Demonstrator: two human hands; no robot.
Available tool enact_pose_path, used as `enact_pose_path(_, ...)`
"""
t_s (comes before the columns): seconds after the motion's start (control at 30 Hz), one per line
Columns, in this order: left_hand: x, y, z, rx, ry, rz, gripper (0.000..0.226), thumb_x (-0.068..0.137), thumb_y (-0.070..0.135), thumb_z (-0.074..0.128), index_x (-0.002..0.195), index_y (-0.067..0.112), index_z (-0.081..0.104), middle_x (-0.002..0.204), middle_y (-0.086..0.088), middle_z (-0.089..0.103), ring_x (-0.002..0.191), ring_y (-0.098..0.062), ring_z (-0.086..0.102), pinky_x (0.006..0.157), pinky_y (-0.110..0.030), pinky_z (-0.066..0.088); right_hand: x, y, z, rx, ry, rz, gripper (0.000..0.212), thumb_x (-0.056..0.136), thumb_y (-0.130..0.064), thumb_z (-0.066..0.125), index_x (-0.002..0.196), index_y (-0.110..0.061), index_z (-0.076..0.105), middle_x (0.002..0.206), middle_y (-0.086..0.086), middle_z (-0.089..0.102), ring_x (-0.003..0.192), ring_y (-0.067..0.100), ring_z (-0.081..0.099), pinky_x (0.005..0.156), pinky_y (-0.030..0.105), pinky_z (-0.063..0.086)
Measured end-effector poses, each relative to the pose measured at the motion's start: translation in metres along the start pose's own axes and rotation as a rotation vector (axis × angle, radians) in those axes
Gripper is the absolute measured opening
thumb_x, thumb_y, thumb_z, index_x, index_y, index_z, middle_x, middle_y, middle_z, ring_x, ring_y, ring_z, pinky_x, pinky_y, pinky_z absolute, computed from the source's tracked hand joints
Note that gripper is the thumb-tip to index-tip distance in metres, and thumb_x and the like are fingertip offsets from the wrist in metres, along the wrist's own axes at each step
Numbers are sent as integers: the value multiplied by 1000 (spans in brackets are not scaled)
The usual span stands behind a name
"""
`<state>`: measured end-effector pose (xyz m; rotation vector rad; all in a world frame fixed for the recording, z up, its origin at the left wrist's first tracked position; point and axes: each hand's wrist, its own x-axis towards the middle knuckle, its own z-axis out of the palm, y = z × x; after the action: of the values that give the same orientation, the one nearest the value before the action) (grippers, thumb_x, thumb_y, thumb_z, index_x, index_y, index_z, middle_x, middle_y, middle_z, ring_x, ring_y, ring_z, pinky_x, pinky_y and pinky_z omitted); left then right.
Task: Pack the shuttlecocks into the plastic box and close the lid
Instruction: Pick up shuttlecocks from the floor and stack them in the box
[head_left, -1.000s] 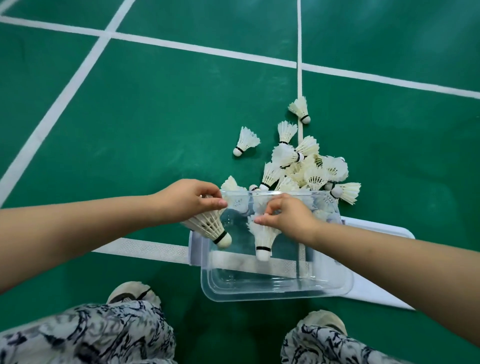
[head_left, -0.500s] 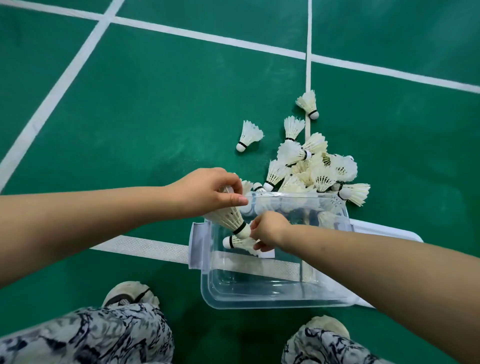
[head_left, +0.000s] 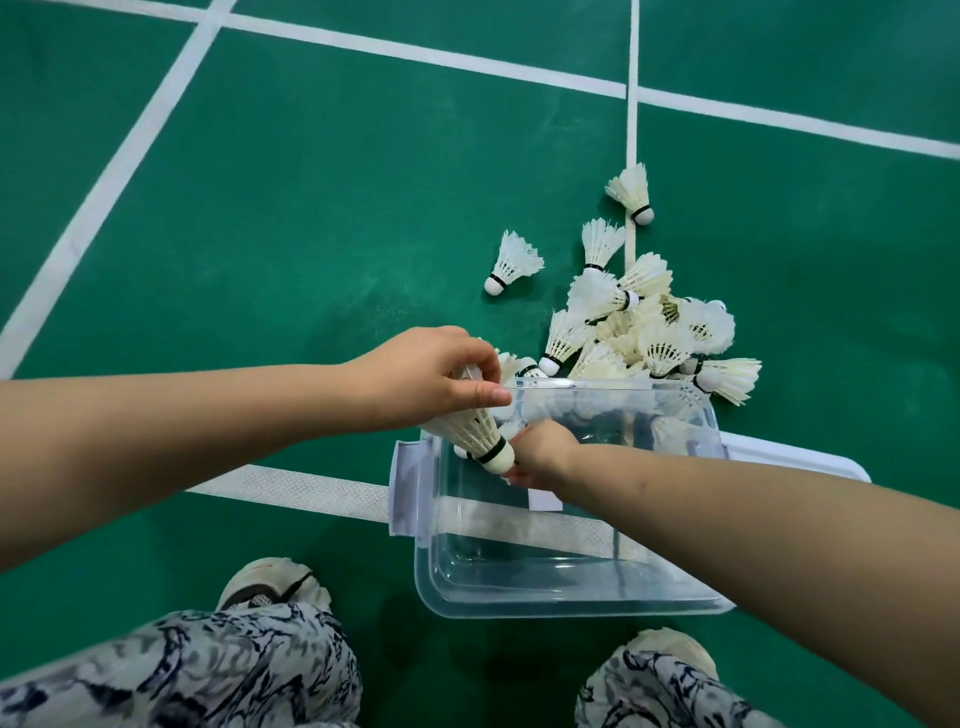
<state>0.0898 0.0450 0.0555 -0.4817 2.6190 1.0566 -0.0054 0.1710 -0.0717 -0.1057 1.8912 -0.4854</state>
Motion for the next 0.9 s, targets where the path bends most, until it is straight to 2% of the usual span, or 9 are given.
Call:
enact_pose_path(0.07,-1,0,0,-13,1,-5,25,81,42,59,93,21,62,90,-1,52,71,-8,43,63,-15,32,0,-1,0,23,-18,45,19,94,4,41,80,-6,48,70,9,52,55,14,53,39,17,47)
enact_pose_path(0.17,-3,-2,1,-8,-1,-7,25,81,41,59,94,20,63,89,0,51,74,-12,44,63,-13,31,3,-1,-3,7,-34,21,28,94,1,41,69,-10,44,69,5,49,59,13,50,56,21,45)
enact_pose_path(0.23,-4,-3,1,-3,-4,-5,25,81,42,59,94,20,63,88,0,51,72,-9,43,63,-12,31,0,-1,-2,-34,-36,12,30,93,1,42,66,-12,43,72,9,49,64,17,50,59,24,43)
enact_pose_path(0.37,-4,-6,2,3,-9,-9,26,81,43,58,94,21,63,87,1,51,70,-6,42,62,-14,31,3,0,2,-53,-57,13,12,87,-9,48,77,-12,52,83,14,56,68,21,52,60,25,42)
enact_pose_path(0.43,-4,-5,2,7,-9,-12,26,82,42,57,94,21,63,87,1,50,72,-11,44,62,-14,31,-1,-2,2,-80,-72,1,6,87,-17,51,87,-12,55,89,13,56,75,22,50,61,26,38)
enact_pose_path(0.5,-5,-5,2,5,-6,-15,26,83,42,57,96,20,63,88,0,50,76,-13,44,62,-13,31,-4,-3,-1,-102,-54,-9,20,86,-24,55,100,-9,58,94,11,56,82,22,49,59,26,33)
enact_pose_path(0.6,-7,-3,4,-8,0,-19,27,84,41,55,97,19,63,92,-1,52,77,-14,44,63,-12,31,-8,-3,-11,-108,-42,-37,37,89,-32,54,115,-6,55,108,13,58,97,25,56,65,27,37)
enact_pose_path(0.8,-10,6,12,16,-31,10,25,83,41,57,94,20,63,80,9,46,70,-4,43,59,-6,32,-45,-12,-35,-155,33,-164,21,94,-30,49,99,-11,54,95,9,54,83,20,49,57,24,35)
enact_pose_path(0.9,-10,13,19,46,-54,18,24,83,39,58,95,19,62,79,10,44,72,-7,43,62,-20,31,-66,-13,-45,-235,87,-311,11,91,-27,54,93,-16,55,93,6,57,89,22,54,72,29,45)
